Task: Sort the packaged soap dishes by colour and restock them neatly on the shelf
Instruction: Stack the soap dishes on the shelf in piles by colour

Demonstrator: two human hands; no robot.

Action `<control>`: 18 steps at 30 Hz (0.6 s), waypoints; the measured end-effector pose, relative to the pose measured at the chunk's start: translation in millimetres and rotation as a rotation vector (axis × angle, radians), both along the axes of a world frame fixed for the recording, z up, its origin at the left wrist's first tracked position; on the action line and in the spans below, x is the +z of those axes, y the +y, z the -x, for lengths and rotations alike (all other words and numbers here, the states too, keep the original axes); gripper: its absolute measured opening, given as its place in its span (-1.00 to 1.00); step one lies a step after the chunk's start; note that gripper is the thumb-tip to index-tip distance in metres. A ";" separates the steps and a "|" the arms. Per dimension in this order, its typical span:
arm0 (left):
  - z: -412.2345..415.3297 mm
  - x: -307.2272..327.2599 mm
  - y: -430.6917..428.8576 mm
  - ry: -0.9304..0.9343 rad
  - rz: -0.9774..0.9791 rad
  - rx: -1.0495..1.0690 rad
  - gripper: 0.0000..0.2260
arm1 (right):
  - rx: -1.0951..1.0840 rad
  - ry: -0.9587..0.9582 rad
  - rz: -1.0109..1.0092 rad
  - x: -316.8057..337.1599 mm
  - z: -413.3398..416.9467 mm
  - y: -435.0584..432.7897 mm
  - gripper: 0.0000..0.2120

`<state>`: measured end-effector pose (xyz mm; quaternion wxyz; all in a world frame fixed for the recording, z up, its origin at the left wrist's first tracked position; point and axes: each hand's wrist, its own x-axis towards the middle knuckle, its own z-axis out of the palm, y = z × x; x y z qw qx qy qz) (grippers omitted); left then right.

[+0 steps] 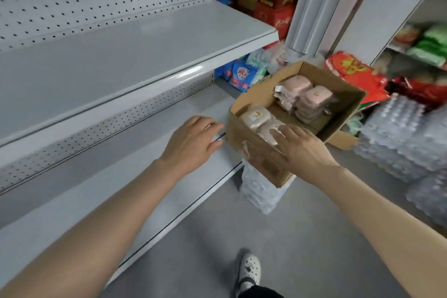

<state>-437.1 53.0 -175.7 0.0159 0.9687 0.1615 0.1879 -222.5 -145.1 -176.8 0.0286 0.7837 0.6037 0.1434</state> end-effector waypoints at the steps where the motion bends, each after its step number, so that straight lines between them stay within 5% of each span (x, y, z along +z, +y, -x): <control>1: -22.3 -8.1 -2.5 0.010 0.033 -0.002 -0.65 | -0.018 0.009 0.028 -4.6 -21.7 -4.9 -0.55; 9: -140.1 -61.8 -1.8 0.193 0.265 0.088 -0.58 | -0.065 0.204 0.245 -50.8 -144.2 3.1 -0.51; 18: -189.9 -98.6 48.0 0.276 0.290 0.115 -0.66 | 0.012 0.351 0.544 -110.8 -184.7 97.4 -0.18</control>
